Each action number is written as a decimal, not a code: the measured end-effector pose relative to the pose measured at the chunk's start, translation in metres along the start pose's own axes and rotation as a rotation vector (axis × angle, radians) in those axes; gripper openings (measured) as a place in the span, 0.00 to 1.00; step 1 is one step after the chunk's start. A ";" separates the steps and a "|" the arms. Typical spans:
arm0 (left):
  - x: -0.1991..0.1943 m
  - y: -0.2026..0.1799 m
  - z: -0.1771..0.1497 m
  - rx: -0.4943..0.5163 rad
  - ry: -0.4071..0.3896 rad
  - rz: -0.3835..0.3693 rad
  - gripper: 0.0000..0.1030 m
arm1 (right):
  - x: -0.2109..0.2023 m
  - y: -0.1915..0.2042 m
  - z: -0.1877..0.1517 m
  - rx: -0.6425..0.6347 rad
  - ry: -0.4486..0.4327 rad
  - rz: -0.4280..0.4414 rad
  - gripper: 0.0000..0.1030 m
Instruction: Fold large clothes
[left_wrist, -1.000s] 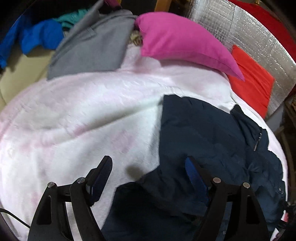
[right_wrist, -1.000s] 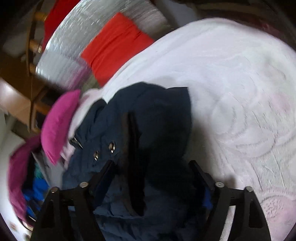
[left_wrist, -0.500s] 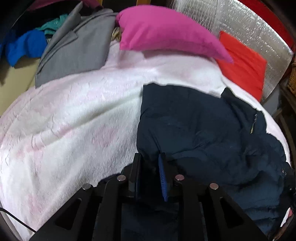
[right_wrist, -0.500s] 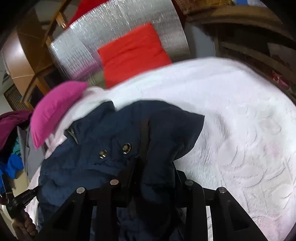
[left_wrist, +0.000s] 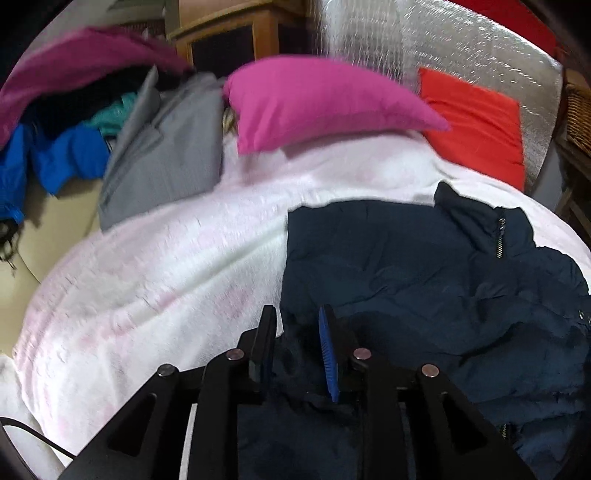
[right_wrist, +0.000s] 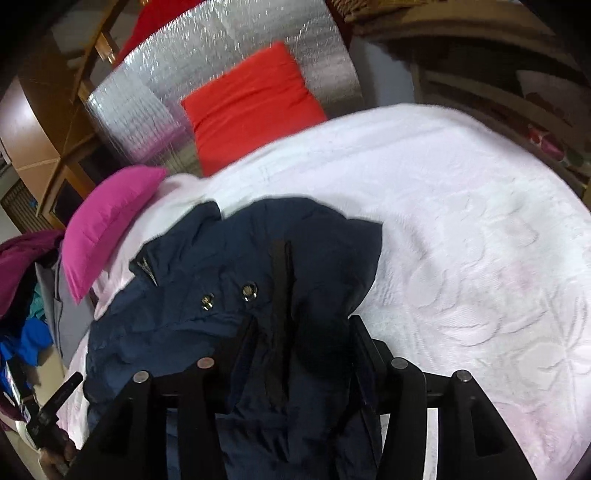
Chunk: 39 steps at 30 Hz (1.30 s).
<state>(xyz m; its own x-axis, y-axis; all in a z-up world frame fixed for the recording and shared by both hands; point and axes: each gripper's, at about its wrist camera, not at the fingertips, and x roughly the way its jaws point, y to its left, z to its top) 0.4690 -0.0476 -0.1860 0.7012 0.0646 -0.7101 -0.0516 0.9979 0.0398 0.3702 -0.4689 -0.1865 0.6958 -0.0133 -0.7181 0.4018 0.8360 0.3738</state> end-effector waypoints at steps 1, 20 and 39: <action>-0.005 -0.001 0.000 0.008 -0.018 -0.001 0.27 | -0.004 0.001 0.002 0.002 -0.016 0.004 0.51; -0.037 -0.040 -0.010 0.124 -0.120 -0.057 0.39 | 0.014 0.052 -0.023 -0.115 0.053 0.083 0.49; -0.031 -0.051 -0.017 0.157 -0.092 -0.049 0.44 | 0.011 0.058 -0.028 -0.125 0.064 0.144 0.49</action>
<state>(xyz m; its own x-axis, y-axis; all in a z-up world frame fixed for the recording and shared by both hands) 0.4381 -0.1008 -0.1779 0.7623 0.0090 -0.6472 0.0912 0.9884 0.1211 0.3844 -0.4053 -0.1892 0.6996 0.1429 -0.7001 0.2212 0.8884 0.4024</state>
